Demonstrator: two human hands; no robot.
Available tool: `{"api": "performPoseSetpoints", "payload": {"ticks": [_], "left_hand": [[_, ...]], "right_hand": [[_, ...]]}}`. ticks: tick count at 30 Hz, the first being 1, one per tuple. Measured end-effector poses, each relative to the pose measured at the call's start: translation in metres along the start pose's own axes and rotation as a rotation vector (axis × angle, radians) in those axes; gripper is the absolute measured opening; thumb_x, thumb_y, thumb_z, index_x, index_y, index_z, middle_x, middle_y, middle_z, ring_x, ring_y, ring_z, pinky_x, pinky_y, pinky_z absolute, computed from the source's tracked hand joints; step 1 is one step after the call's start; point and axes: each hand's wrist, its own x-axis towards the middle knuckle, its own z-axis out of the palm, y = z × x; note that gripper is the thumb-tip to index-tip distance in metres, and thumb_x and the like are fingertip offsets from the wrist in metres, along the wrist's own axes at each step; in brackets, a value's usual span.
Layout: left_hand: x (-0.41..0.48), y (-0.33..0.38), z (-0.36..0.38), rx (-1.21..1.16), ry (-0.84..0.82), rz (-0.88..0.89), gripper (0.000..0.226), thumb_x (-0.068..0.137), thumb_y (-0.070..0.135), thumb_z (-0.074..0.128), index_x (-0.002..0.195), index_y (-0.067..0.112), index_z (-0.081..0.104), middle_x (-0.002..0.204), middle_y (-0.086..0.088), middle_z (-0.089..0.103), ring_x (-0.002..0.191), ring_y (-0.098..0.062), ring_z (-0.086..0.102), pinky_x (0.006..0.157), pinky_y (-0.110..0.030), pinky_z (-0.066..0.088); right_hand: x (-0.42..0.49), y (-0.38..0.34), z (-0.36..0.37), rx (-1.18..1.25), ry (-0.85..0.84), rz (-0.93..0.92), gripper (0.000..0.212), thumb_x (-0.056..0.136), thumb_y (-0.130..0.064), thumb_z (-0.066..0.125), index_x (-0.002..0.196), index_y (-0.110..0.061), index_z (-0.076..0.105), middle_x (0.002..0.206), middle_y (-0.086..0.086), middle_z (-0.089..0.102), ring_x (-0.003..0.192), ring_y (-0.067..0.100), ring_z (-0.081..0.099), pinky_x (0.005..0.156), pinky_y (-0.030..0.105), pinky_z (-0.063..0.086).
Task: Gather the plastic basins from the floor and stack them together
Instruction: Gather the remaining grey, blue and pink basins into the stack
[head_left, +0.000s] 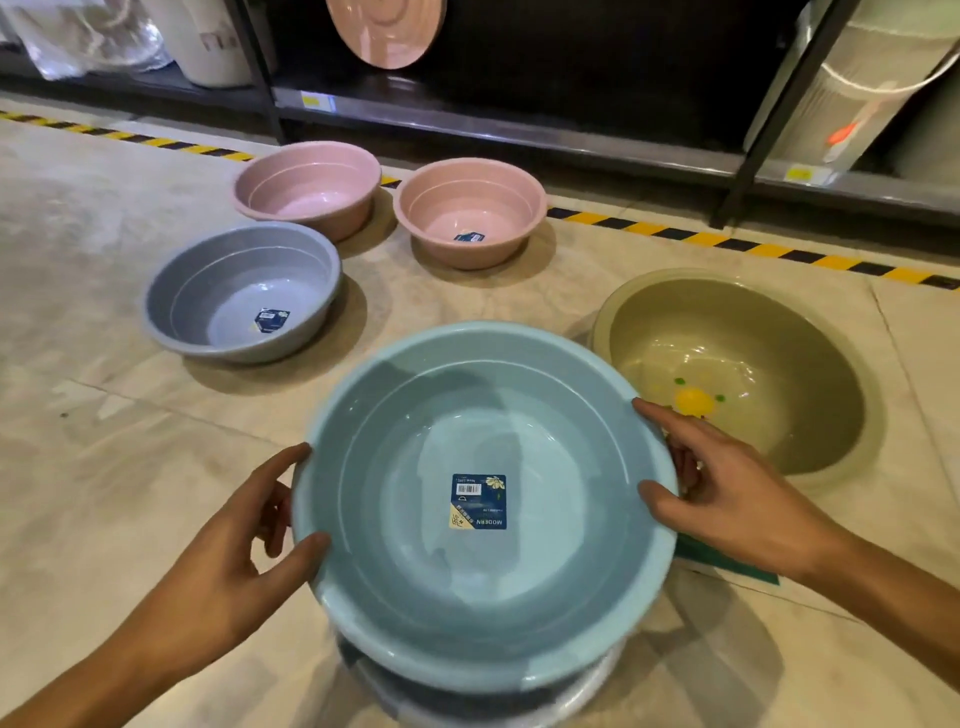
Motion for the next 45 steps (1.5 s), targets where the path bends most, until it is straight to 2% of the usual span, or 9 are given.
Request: {"api": "performPoseSetpoints", "payload": {"ticks": [6, 9, 12, 17, 23, 26, 31, 40, 45], "left_hand": [[-0.005, -0.006, 0.016, 0.032, -0.061, -0.047, 0.081, 0.070, 0.065, 0.059, 0.145, 0.042, 0.036, 0.090, 0.005, 0.056, 0.083, -0.021, 0.056, 0.075, -0.028, 0.048], [-0.013, -0.008, 0.027, 0.053, -0.121, -0.052, 0.083, 0.071, 0.064, 0.059, 0.147, 0.043, 0.033, 0.091, 0.006, 0.055, 0.082, -0.022, 0.055, 0.077, -0.028, 0.047], [-0.024, -0.013, 0.031, 0.075, -0.178, -0.072, 0.086, 0.075, 0.063, 0.059, 0.151, 0.044, 0.024, 0.093, 0.012, 0.055, 0.082, -0.020, 0.053, 0.073, -0.024, 0.048], [-0.031, -0.022, 0.038, 0.171, -0.279, -0.083, 0.094, 0.075, 0.072, 0.053, 0.156, 0.042, 0.015, 0.087, 0.015, 0.054, 0.084, -0.010, 0.054, 0.068, -0.020, 0.046], [-0.037, -0.028, 0.045, 0.238, -0.329, -0.101, 0.093, 0.079, 0.071, 0.053, 0.156, 0.039, 0.012, 0.101, 0.026, 0.048, 0.092, 0.011, 0.050, 0.065, -0.011, 0.043], [-0.043, -0.037, 0.051, 0.263, -0.351, -0.128, 0.092, 0.084, 0.059, 0.061, 0.157, 0.035, 0.011, 0.111, 0.023, 0.052, 0.096, 0.015, 0.049, 0.066, -0.009, 0.045], [-0.038, -0.045, 0.050, 0.299, -0.384, -0.147, 0.099, 0.075, 0.077, 0.045, 0.157, 0.040, 0.004, 0.120, 0.029, 0.047, 0.109, 0.016, 0.043, 0.076, -0.010, 0.044], [-0.041, -0.047, 0.052, 0.355, -0.394, -0.169, 0.095, 0.073, 0.078, 0.040, 0.153, 0.047, -0.002, 0.124, 0.036, 0.040, 0.096, 0.023, 0.048, 0.079, -0.008, 0.042], [-0.024, -0.026, 0.057, 0.521, -0.236, -0.227, 0.081, 0.087, 0.066, 0.049, 0.155, 0.042, 0.012, 0.110, 0.018, 0.049, 0.077, -0.006, 0.058, 0.066, -0.016, 0.046]], "right_hand": [[-0.021, 0.029, 0.024, 0.034, -0.031, 0.033, 0.080, 0.083, -0.037, 0.075, 0.153, -0.036, 0.035, 0.122, -0.009, 0.058, 0.103, 0.006, 0.059, 0.086, 0.024, 0.052], [-0.040, 0.033, 0.028, 0.087, -0.055, 0.045, 0.076, 0.085, -0.029, 0.076, 0.151, -0.033, 0.038, 0.119, -0.027, 0.058, 0.104, -0.010, 0.057, 0.081, 0.003, 0.042], [-0.052, 0.038, 0.041, 0.073, -0.088, 0.063, 0.075, 0.085, -0.025, 0.077, 0.150, -0.029, 0.038, 0.106, -0.034, 0.057, 0.097, -0.014, 0.057, 0.073, -0.001, 0.039], [-0.065, 0.051, 0.057, 0.108, -0.159, 0.122, 0.083, 0.083, -0.047, 0.071, 0.155, -0.034, 0.031, 0.128, -0.011, 0.059, 0.110, 0.000, 0.062, 0.092, 0.016, 0.052], [-0.069, 0.060, 0.075, 0.015, -0.198, 0.104, 0.087, 0.083, -0.065, 0.060, 0.156, -0.043, 0.020, 0.131, -0.011, 0.051, 0.118, 0.005, 0.054, 0.098, 0.035, 0.053], [-0.073, 0.063, 0.083, -0.054, -0.235, 0.094, 0.086, 0.084, -0.071, 0.052, 0.156, -0.045, 0.014, 0.128, -0.011, 0.050, 0.116, 0.007, 0.052, 0.098, 0.037, 0.051], [-0.072, 0.063, 0.093, -0.160, -0.268, 0.095, 0.087, 0.086, -0.073, 0.039, 0.155, -0.045, -0.005, 0.125, -0.011, 0.046, 0.115, 0.010, 0.049, 0.096, 0.033, 0.048], [-0.069, 0.059, 0.096, -0.196, -0.316, 0.136, 0.089, 0.088, -0.071, 0.046, 0.157, -0.039, 0.000, 0.149, -0.011, 0.040, 0.127, 0.011, 0.048, 0.103, 0.033, 0.047], [-0.053, 0.050, 0.082, -0.528, -0.549, 0.132, 0.080, 0.091, -0.066, 0.041, 0.156, -0.030, 0.011, 0.139, -0.003, 0.053, 0.116, 0.018, 0.059, 0.092, 0.036, 0.051]]}}
